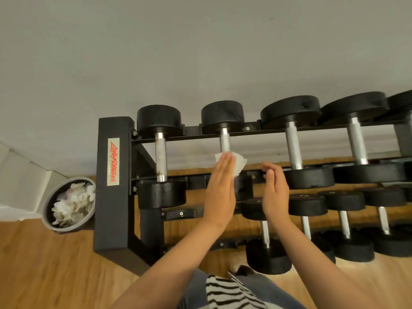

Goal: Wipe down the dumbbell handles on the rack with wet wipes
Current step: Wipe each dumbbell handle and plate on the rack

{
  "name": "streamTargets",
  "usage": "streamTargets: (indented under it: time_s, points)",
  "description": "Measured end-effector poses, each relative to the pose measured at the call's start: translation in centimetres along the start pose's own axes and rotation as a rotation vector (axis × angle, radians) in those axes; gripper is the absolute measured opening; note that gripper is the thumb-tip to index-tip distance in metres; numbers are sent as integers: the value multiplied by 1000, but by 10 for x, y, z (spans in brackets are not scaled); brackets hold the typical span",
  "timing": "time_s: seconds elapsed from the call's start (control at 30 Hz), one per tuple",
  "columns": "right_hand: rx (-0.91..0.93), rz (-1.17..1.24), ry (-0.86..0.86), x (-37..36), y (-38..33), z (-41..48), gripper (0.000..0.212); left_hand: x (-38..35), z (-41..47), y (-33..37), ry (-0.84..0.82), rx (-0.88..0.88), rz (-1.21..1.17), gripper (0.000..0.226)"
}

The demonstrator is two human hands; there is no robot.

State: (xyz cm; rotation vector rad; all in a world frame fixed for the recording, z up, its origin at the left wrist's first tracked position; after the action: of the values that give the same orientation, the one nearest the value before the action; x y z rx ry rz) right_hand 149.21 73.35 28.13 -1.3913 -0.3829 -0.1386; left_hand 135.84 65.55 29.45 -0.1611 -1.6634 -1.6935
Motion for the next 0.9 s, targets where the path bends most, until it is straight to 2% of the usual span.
streamTargets:
  time_s: [0.13, 0.2, 0.3, 0.47, 0.53, 0.63, 0.77, 0.9]
  points:
    - [-35, 6, -99, 0, 14, 14, 28, -60, -26, -28, -139, -168, 606, 87]
    - [-41, 4, -167, -11, 18, 20, 29, -68, -41, -34, -129, -209, 673, 78]
    - [-58, 37, -285, -37, 20, 25, 32, -63, -47, -24, -38, -138, 621, 67]
    - [-92, 172, -376, -66, 19, 28, 26, -44, -26, -32, 19, 200, 483, 101]
    - [-85, 168, -358, -72, 22, 27, 26, -50, -43, -32, 10, 221, 418, 109]
    - [-4, 26, -296, -73, 21, 27, 27, -55, -56, -36, -4, 215, 347, 115]
    - [103, -144, -252, -73, 15, 27, 26, -33, -20, -55, -27, 444, 69, 133]
    - [40, -139, -270, -70, 19, 29, 26, -38, -35, -53, -60, 389, 54, 141]
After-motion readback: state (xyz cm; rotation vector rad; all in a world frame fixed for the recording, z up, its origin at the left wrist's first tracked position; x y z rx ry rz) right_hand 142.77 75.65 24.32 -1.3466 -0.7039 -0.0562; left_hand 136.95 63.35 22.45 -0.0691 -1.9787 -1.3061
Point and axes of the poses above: each hand's wrist, its own z-axis towards the middle knuckle, its own x-axis out of the back of the hand, y = z × x, the point moved 6 cm from there along z, towards the middle knuckle, and after that the axes turned 4 degrees about x, right-handed, at the moved point
